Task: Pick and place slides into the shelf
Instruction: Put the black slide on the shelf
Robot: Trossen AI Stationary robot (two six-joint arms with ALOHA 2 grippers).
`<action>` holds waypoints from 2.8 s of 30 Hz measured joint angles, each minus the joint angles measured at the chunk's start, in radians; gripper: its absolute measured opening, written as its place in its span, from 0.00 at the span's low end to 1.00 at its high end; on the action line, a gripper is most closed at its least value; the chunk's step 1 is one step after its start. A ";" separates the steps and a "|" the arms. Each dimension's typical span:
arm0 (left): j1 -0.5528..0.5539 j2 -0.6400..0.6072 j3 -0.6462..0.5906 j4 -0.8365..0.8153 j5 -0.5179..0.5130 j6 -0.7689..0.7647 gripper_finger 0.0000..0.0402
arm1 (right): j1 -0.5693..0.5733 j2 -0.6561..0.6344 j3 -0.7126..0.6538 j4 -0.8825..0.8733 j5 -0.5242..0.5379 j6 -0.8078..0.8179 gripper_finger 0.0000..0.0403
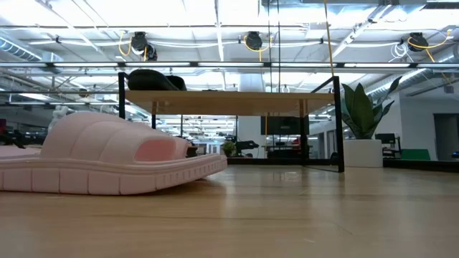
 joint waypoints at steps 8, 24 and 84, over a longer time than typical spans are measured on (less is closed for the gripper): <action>-0.099 -0.094 0.000 -0.063 0.032 0.267 0.19 | -0.009 -0.005 0.000 -0.169 -0.091 0.154 0.08; -0.011 -0.274 0.003 -0.630 0.172 -0.003 0.19 | -0.008 0.082 0.000 -0.363 -0.548 0.644 0.08; 0.323 -0.069 0.294 -1.204 0.840 -0.128 0.19 | 0.005 0.345 0.069 -0.221 -0.807 0.809 0.08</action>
